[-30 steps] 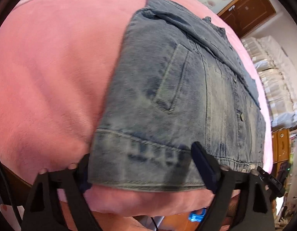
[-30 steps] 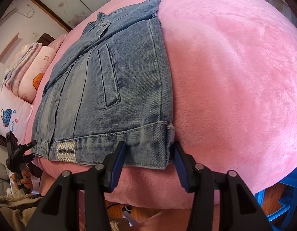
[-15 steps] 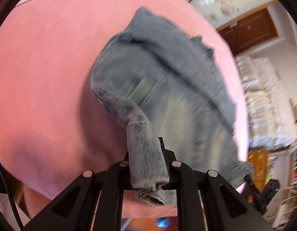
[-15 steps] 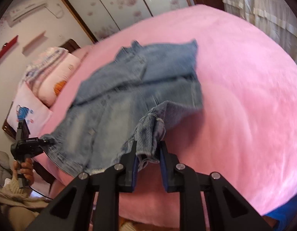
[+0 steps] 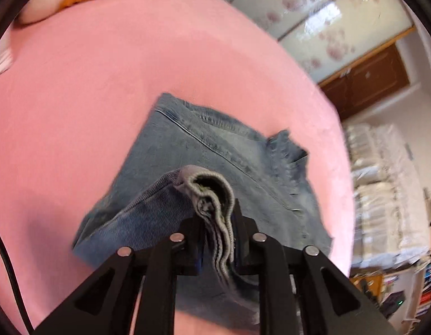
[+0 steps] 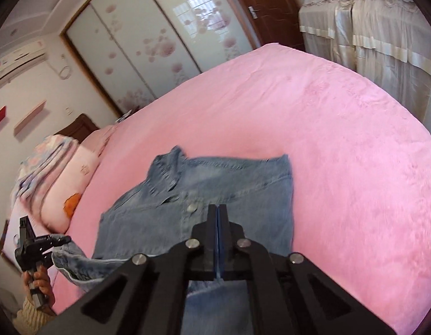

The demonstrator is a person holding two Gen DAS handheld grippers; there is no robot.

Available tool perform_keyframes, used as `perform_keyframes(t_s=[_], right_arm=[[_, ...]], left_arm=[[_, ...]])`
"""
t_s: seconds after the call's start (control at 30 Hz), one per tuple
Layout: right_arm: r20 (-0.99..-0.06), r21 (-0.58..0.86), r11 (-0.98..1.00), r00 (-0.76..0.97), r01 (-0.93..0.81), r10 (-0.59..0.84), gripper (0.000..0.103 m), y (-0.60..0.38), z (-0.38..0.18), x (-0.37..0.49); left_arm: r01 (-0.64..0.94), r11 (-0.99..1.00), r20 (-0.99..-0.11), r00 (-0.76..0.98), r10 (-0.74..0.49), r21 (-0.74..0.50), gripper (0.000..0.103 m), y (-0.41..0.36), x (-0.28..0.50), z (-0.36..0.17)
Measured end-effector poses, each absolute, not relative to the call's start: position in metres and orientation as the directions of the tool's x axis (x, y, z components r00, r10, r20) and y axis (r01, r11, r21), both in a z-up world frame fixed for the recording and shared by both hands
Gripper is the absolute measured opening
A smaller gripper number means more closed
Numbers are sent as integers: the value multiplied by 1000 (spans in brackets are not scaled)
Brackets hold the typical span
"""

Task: Fold large clothes
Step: 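Fold the gripped hem up over the sleeves toward the collar with both tools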

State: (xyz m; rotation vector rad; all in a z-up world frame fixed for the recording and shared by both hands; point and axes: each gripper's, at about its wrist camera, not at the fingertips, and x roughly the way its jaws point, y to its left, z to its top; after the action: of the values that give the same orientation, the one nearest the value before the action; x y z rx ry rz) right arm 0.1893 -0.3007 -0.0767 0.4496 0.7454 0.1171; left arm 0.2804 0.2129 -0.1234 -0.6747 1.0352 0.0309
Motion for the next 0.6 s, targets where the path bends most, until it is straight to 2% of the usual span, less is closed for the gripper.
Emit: perform_keyframes(t_s=[0.1,0.2,0.3,0.37,0.43,0.6], right_arm=[[-670,426,900,703,99,240,0,-305,-94,216],[-720,431,896,639,109,269,2,-310,-116,228],[-747,459,885,573,80,336,17,-312,-138,228],[-774,437,897,535,64,339,35,-313,-152,225],[-799,407,913,498,36,337,36,-310,-163,220],[-832,352,936,448,-28,326,36,-303,-179,209]], left_arm=[[-349,833,-862,435,-261,-429,22,203,312,-150],[-345,851,-886,388,-254,-396,25,198,322,-165],[-324,848,-878,381,-290,-420,30,202,326,-170],[-321,834,-865,390,-315,-449,42,208,329,-169],[-328,822,-851,420,-314,-465,62,217,331,-165],[-287,847,-840,462,-286,-447,63,232,332,-145]])
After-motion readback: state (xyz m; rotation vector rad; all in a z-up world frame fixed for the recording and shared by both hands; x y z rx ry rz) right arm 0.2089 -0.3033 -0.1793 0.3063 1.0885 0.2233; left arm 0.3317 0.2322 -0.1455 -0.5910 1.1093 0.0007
